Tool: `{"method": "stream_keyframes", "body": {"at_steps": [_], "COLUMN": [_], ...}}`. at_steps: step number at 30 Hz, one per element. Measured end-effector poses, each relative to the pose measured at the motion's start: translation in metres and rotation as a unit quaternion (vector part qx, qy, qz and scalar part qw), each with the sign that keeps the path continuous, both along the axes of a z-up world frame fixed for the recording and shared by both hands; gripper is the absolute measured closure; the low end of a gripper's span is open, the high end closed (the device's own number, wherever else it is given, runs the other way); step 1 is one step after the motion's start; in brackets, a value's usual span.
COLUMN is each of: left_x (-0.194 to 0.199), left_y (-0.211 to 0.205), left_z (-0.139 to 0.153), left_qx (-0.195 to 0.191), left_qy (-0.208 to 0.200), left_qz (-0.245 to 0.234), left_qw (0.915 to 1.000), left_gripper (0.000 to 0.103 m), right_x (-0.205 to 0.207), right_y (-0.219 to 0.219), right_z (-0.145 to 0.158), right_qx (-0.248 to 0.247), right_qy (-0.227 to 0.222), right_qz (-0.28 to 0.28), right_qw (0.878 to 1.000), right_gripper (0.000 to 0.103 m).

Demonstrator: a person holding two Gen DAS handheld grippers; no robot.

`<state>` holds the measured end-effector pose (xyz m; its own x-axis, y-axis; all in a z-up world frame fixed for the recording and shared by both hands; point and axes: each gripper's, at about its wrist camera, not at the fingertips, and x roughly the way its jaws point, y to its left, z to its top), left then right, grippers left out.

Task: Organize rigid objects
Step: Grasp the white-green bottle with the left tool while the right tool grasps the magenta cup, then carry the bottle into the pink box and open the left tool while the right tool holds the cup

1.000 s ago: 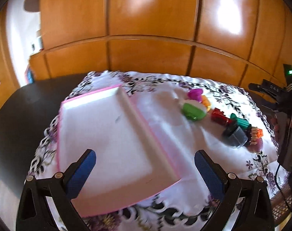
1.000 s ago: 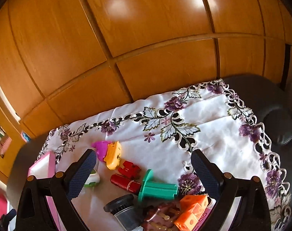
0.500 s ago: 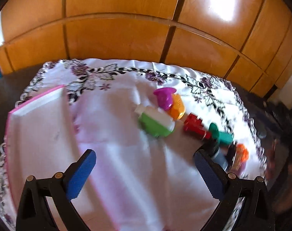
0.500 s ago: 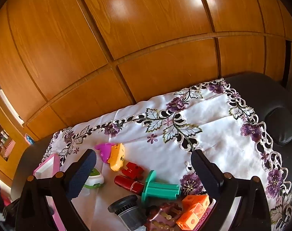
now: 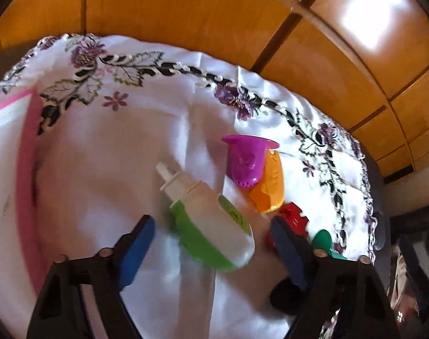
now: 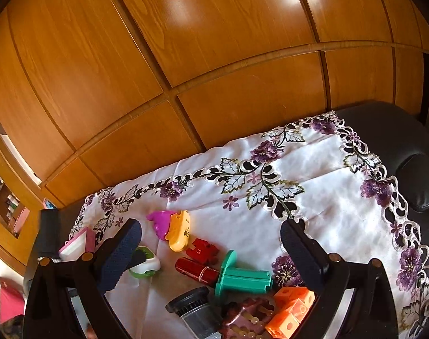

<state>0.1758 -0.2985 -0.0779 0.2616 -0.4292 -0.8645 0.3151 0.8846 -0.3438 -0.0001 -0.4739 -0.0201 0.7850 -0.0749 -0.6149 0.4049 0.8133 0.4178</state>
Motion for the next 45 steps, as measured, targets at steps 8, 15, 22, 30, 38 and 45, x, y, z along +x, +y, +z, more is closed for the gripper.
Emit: {"method": "stream_keyframes", "body": {"at_steps": [8, 15, 22, 30, 38, 45], "left_x": [-0.012, -0.056, -0.097, -0.119, -0.125, -0.117], "left_y": [-0.005, 0.022, 0.055, 0.096, 0.145, 0.179], "left_z": [-0.005, 0.016, 0.036, 0.055, 0.069, 0.067], "left_qx": [0.006, 0.008, -0.012, -0.034, -0.056, -0.061], "left_qy": [-0.032, -0.074, -0.097, -0.119, -0.138, -0.129], "left_qz": [-0.052, -0.095, -0.118, -0.121, -0.096, -0.055], "left_qw": [0.9981, 0.9927, 0.9882, 0.9848, 0.9842, 0.9883], "left_gripper": [0.050, 0.050, 0.050, 0.049, 0.049, 0.049], "right_x": [0.002, 0.010, 0.029, 0.099, 0.188, 0.199], "right_y": [-0.004, 0.007, 0.036, 0.086, 0.102, 0.126], "right_z": [-0.004, -0.011, -0.025, -0.027, -0.069, -0.062], "right_qx": [-0.002, -0.022, -0.051, -0.097, -0.145, -0.180], "right_qy": [0.013, 0.042, 0.086, 0.128, 0.229, 0.205], "right_qz": [-0.009, 0.013, 0.073, 0.167, 0.174, 0.217], "right_qw": [1.000, 0.999, 0.992, 0.973, 0.947, 0.937], "right_gripper": [0.002, 0.010, 0.030, 0.034, 0.035, 0.054]}}
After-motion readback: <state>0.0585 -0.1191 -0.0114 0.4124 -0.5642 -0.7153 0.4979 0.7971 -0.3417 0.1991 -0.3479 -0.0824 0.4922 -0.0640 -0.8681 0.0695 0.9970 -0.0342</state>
